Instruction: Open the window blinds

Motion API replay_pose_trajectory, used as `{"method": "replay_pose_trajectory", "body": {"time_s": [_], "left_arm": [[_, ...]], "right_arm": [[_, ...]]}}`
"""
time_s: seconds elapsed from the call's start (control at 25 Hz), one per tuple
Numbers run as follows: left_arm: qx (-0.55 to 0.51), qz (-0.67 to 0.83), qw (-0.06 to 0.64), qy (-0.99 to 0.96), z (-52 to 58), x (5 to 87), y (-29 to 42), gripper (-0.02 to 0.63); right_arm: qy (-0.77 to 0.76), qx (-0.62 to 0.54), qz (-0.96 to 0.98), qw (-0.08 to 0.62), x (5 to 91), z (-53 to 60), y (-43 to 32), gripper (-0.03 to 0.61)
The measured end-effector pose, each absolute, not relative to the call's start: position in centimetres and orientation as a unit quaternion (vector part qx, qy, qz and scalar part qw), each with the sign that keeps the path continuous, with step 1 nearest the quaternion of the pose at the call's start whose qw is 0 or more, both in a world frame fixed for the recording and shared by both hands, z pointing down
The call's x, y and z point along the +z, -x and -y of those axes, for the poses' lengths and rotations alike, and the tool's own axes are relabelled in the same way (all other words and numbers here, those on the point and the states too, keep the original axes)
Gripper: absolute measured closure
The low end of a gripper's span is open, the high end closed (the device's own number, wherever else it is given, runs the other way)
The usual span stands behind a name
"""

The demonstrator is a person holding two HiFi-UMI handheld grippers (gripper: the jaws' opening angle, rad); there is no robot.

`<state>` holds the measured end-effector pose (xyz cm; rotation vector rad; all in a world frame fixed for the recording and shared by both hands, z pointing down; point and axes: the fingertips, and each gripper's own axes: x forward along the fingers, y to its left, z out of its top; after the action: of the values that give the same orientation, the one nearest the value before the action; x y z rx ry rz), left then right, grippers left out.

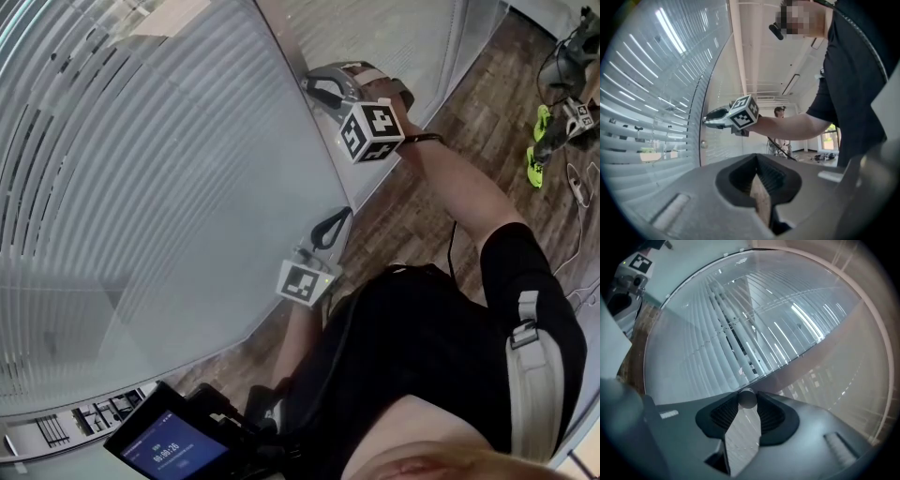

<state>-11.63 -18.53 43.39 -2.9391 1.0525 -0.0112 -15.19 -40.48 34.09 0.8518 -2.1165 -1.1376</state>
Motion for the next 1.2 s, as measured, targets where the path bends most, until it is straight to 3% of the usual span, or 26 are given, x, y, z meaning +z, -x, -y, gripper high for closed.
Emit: {"method": "replay_pose_trajectory", "body": {"time_s": [1.2], "left_arm": [[-0.007, -0.341, 0.013, 0.94, 18.7, 43.2, 11.8, 0.611]], "right_arm": [[-0.353, 0.01, 0.935, 0.03, 33.7, 41.7, 14.0, 0.449]]}}
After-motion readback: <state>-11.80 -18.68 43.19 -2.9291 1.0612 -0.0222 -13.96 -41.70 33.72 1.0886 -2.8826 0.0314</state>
